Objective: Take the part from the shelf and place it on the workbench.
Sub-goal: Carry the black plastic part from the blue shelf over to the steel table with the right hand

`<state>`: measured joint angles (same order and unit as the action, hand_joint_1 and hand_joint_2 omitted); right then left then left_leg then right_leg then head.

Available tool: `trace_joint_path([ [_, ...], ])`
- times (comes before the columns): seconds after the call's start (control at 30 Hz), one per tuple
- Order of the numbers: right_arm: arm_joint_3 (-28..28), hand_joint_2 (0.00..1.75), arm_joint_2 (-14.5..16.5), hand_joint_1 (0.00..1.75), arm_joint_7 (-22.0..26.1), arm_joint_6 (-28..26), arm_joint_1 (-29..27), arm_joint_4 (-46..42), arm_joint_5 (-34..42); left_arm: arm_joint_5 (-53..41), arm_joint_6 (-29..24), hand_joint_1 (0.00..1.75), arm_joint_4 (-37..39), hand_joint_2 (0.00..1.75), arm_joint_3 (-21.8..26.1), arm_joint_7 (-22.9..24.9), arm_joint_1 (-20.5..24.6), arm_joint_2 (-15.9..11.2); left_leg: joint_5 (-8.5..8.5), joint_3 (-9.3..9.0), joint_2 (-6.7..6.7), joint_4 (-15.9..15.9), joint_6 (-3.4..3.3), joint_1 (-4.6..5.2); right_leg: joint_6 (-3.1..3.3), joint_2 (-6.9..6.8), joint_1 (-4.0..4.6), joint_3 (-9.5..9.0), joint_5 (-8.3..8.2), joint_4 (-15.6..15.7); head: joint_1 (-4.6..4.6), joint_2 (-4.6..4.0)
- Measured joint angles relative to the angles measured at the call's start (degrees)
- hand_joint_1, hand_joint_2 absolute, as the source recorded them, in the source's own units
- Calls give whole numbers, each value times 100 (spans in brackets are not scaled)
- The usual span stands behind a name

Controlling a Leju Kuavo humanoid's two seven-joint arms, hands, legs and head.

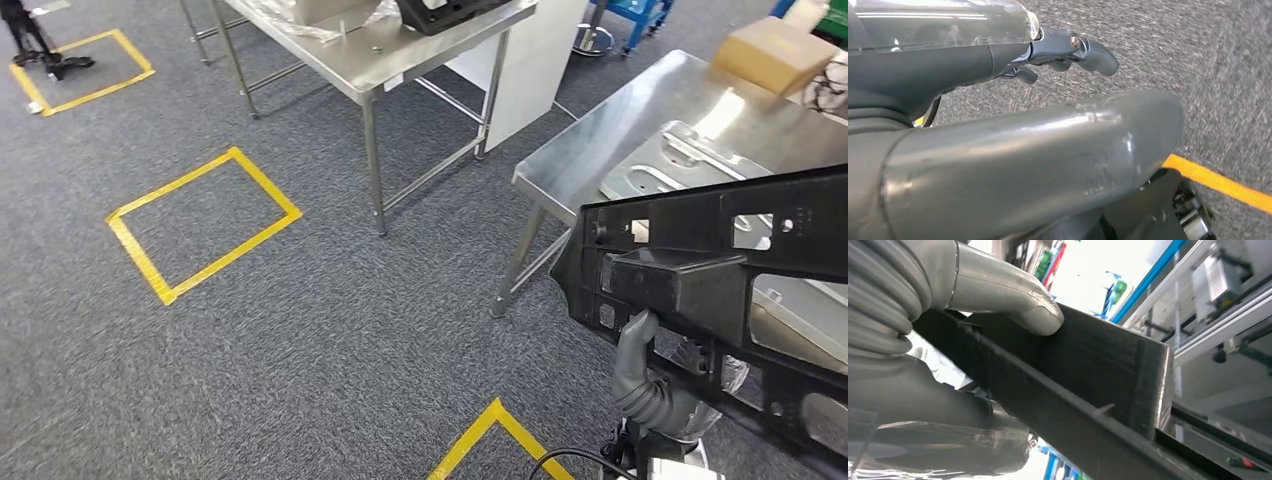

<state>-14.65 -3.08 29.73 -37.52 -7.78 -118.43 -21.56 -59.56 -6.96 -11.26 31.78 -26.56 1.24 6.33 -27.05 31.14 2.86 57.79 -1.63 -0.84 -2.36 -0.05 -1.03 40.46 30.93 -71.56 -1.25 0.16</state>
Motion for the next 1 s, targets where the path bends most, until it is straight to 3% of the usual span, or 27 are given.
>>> trace_joint_path([
  [0.03,0,175,0,175,-13,3,-2,4,-19,-4,4,0,0,0,0,1,3,3,-16,-19,62,3,15,0,6,-67,-3,-198,-210,374,0,-1],
  [0.1,-1,175,0,175,-42,26,-2,12,-64,-13,10,0,0,0,0,1,9,9,-60,-58,166,12,70,23,59,-270,35,-572,-467,1086,3,0],
  [0.17,-4,175,-1,175,-96,74,-2,38,-125,-31,17,0,0,0,0,7,13,11,-93,-89,255,13,134,50,131,-332,82,-671,-482,1314,10,1],
  [0.23,-8,175,-1,175,-155,107,-4,83,-195,-54,24,0,0,0,0,13,24,11,-122,-118,329,5,201,48,197,-206,73,-663,-500,1330,14,1],
  [0.3,-22,175,8,175,-185,109,6,131,-251,-66,28,0,0,0,0,13,35,11,-276,-75,157,183,261,28,269,-94,41,-681,-522,1365,29,1],
  [0.37,-45,175,16,175,-193,107,22,179,-291,-69,33,0,0,0,0,11,30,12,-639,211,-132,840,287,9,326,11,30,-693,-529,1380,54,0],
  [0.43,-56,175,17,175,-196,105,28,224,-318,-72,37,0,0,0,0,11,14,13,-910,580,-228,1580,290,8,350,140,47,-692,-523,1369,63,1],
  [0.47,-58,175,17,175,-196,104,28,240,-331,-73,38,0,0,0,0,12,4,14,-877,659,-237,1701,283,9,355,217,56,-694,-519,1357,64,1],
  [0.5,-58,175,17,175,-198,103,28,252,-344,-74,39,0,0,0,0,13,-1,14,-734,639,-246,1599,267,10,358,298,64,-698,-514,1342,63,2],
  [0.53,-58,175,17,175,-201,102,28,259,-359,-74,42,0,0,0,1,13,-3,14,-508,523,-285,1289,242,10,356,378,69,-702,-507,1324,63,2],
  [0.6,-58,175,17,175,-216,91,31,265,-396,-80,57,0,0,0,5,15,-3,11,-129,227,-521,523,178,7,336,528,72,-689,-488,1282,60,1],
  [0.67,-58,175,17,175,-241,78,36,271,-439,-96,77,0,0,0,13,22,4,8,-35,89,-685,159,139,17,281,650,55,-651,-488,1256,58,1],
  [0.73,-58,175,17,175,-264,71,32,277,-474,-108,100,0,0,0,16,36,25,10,-27,59,-600,111,101,31,197,761,37,-621,-514,1273,60,1],
  [0.8,-58,175,17,175,-280,69,24,281,-515,-106,121,0,0,0,21,55,40,19,19,19,-470,31,36,11,128,592,43,-581,-461,1210,39,1],
  [0.87,-60,175,17,175,-298,72,39,295,-590,-103,133,0,0,0,33,75,38,26,49,0,-333,-27,-8,-2,76,237,42,-384,-201,789,0,-1],
  [0.9,-63,175,17,175,-309,74,51,309,-643,-103,138,0,0,0,44,86,31,29,48,-1,-264,-31,-17,2,50,129,33,-222,-34,461,-16,0],
  [0.97,-75,175,17,175,-339,77,58,351,-768,-104,145,0,0,0,66,108,16,29,33,-1,-114,-26,-25,9,16,60,0,39,130,-58,-19,0],
  [1.0,-87,175,17,175,-349,75,60,375,-834,-105,145,0,0,0,74,113,14,30,21,-5,-38,-22,-19,8,8,34,-14,45,59,-62,-20,1],
])
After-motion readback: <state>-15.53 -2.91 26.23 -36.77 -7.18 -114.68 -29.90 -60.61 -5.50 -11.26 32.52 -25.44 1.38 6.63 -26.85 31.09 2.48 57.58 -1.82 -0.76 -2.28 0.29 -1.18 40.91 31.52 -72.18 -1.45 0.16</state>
